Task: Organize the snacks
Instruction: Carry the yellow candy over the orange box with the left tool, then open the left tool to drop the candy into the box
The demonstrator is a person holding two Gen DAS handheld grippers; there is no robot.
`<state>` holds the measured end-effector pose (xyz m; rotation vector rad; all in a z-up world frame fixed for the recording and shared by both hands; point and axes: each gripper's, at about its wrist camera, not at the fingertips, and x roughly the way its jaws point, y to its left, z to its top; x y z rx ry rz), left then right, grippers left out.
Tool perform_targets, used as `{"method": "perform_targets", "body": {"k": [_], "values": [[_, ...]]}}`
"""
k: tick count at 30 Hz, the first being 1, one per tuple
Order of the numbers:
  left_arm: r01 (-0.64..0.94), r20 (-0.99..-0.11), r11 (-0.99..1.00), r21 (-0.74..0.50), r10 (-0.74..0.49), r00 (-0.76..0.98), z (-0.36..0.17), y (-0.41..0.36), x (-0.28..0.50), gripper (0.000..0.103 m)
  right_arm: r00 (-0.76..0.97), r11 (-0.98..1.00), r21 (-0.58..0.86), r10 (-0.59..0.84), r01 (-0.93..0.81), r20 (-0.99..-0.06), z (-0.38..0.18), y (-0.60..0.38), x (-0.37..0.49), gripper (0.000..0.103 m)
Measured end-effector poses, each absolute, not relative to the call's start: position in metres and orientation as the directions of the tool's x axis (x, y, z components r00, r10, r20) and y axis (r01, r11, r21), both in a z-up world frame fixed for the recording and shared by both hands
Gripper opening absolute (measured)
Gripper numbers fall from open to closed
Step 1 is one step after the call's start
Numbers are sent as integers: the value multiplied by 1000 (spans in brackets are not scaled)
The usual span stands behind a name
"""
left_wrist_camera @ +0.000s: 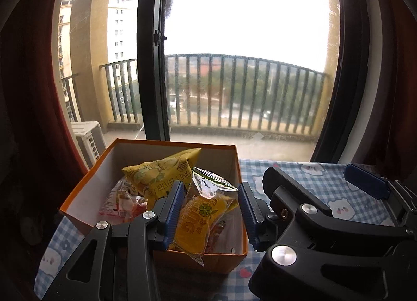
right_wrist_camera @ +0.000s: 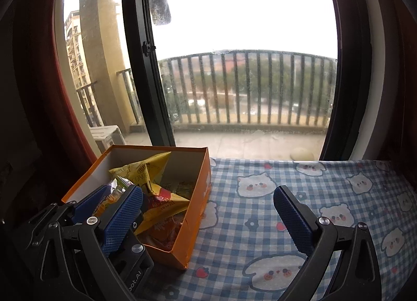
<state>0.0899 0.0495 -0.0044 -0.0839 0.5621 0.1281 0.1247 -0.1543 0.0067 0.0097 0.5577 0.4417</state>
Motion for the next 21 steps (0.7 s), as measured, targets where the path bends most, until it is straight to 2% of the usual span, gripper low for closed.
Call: {"method": "perform_targets", "body": {"k": [16, 21], "values": [[-292, -520, 956, -36, 232, 822, -2, 147, 113, 44, 712, 852, 166, 509, -497, -484, 9, -57, 148, 102], [-332, -570, 943, -37, 253, 782, -23, 169, 130, 44, 693, 853, 158, 501, -498, -519, -5, -36, 160, 102]]}}
